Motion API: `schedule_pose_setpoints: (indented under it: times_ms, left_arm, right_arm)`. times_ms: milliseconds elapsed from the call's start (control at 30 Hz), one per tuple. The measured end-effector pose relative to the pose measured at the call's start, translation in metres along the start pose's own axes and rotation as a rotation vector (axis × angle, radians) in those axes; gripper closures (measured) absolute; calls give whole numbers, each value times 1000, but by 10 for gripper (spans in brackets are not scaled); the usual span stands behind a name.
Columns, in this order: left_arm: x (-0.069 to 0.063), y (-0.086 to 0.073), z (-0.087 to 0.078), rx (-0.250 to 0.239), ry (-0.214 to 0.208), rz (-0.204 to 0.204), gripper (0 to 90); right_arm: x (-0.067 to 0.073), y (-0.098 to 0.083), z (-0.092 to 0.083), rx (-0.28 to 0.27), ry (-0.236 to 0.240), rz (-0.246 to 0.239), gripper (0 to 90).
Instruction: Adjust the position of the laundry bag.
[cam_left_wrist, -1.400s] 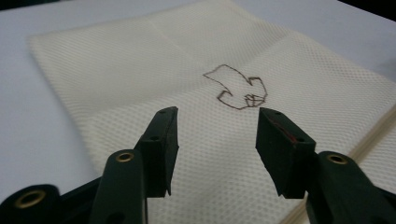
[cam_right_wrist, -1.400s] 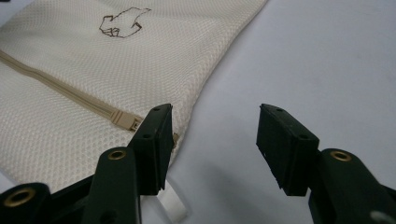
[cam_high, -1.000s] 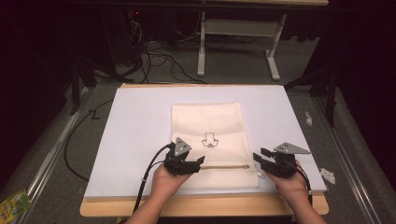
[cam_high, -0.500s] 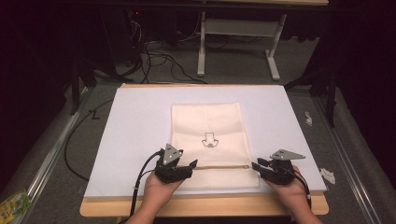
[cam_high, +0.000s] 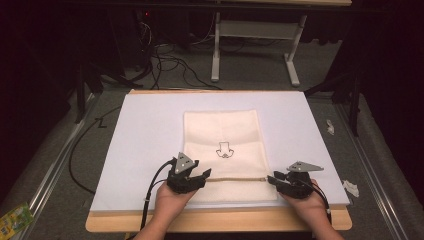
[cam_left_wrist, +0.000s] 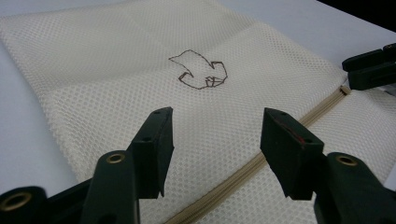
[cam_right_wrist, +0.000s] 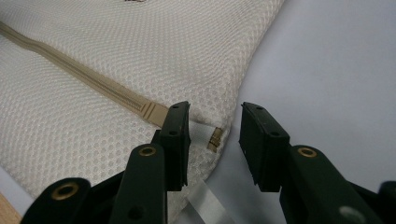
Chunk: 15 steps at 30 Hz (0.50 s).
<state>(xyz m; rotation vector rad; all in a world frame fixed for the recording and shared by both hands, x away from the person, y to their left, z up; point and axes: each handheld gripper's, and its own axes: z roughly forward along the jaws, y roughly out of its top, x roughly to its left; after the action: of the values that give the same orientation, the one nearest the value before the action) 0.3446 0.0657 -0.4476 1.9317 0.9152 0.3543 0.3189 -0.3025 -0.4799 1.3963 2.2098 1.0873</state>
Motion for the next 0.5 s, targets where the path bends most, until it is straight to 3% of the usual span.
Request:
schedule_pose_setpoints:
  times_ms: [67, 233, 500]
  left_arm:
    - [0, 0, 0, -7, -6, 4, 461]
    - [1, 0, 0, -15, 3, 5, 475]
    - [-1, 0, 1, -8, 1, 20, 418]
  right_arm:
    - [2, 0, 0, 2, -14, -26, 648]
    - [4, -2, 0, -2, -15, -14, 671]
    - [7, 0, 1, 12, -8, -6, 771]
